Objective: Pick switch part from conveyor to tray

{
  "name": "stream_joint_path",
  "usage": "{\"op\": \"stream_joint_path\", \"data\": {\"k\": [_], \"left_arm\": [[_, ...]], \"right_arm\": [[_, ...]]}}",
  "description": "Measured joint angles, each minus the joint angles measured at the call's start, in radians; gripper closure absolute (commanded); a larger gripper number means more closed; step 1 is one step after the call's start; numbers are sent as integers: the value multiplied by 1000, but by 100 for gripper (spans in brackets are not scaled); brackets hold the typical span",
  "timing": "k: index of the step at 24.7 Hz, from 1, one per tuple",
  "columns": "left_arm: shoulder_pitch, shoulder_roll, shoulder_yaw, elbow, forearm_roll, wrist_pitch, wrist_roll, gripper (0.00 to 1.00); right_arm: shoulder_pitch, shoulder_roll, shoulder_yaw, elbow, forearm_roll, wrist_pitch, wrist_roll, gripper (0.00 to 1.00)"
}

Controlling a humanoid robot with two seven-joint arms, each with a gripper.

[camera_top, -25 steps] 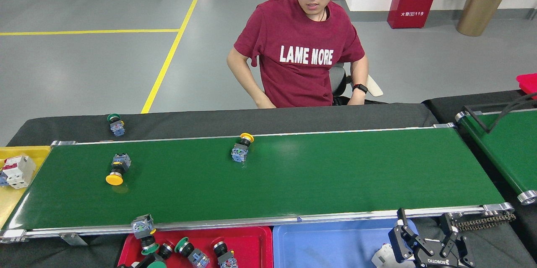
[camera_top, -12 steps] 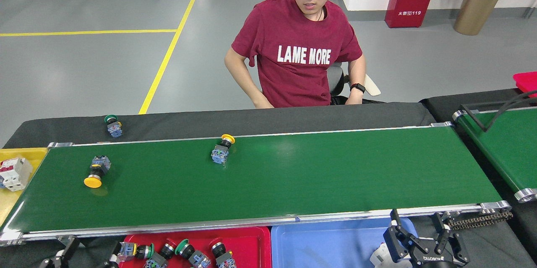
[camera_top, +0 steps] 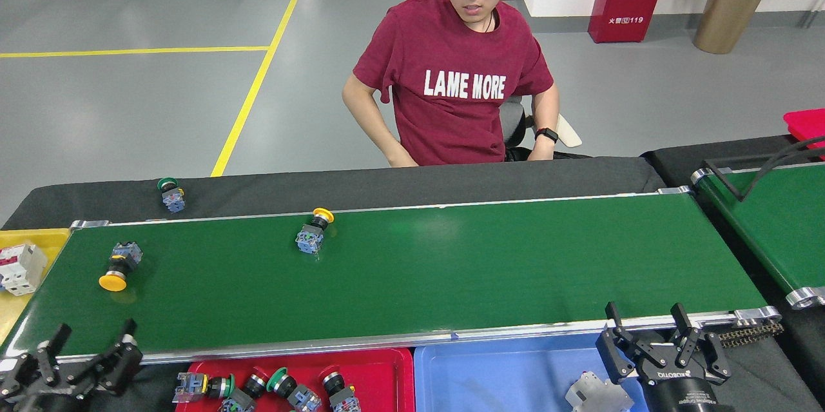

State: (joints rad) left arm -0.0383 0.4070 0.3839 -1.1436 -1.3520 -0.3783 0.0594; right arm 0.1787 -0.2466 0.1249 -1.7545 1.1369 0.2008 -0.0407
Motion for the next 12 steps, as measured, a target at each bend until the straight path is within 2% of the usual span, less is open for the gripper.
{"op": "stream_joint_path", "data": {"k": [2, 9, 12], "left_arm": [[-52, 20, -26, 59, 0, -4, 0, 0], [-218, 28, -77, 266, -2, -85, 2, 1], [-351, 43, -158, 434, -3, -3, 1, 1]], "right_arm": [[0, 0, 0, 0, 0, 0, 0, 1], [-8, 0, 1, 0, 0, -3, 1, 1], [-18, 0, 3, 0, 0, -4, 1, 1]]}}
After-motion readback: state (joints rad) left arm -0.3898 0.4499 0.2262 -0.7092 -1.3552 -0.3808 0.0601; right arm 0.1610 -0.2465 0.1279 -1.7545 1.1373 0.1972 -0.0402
